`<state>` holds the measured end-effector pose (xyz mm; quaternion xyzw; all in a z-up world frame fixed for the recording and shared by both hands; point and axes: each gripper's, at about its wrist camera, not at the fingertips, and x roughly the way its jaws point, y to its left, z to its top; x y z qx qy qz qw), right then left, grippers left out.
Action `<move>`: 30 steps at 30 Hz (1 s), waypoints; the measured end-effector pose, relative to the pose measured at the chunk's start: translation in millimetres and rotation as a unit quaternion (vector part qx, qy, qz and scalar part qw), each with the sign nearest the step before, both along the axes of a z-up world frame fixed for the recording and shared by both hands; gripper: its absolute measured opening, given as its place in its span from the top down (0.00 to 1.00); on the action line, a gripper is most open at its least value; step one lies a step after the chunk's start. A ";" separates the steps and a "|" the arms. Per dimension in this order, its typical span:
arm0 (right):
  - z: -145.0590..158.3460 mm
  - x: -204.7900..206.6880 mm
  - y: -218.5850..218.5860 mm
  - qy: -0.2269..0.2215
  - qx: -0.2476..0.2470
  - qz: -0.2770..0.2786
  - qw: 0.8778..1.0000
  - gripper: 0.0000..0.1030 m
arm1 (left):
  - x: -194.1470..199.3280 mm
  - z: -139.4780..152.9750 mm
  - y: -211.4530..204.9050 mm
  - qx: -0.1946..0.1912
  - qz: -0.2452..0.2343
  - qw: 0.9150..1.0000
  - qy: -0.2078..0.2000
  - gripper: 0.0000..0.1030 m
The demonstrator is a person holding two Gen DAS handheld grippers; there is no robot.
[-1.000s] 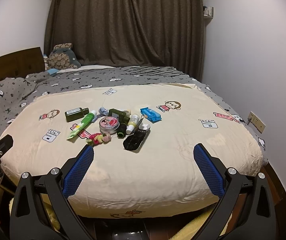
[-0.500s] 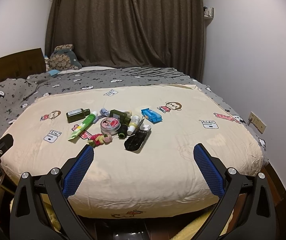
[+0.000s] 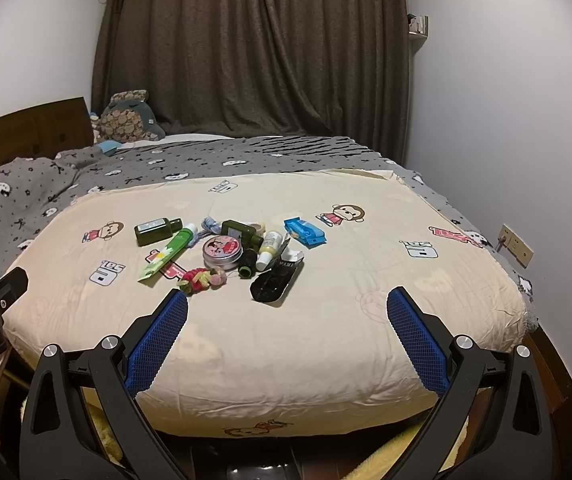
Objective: Collect trash
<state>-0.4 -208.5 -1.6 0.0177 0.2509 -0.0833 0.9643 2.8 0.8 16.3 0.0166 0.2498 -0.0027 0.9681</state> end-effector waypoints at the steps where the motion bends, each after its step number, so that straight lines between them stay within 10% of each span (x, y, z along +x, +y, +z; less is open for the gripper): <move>1: 0.2 0.1 0.3 0.000 0.000 0.000 1.000 0.03 | -1.0 -0.5 0.3 0.001 0.000 1.000 0.000 0.08; 30: -33.4 36.6 -2.8 -0.002 -0.029 0.013 0.999 0.03 | 43.8 -44.7 15.9 0.011 0.021 0.999 0.027 0.08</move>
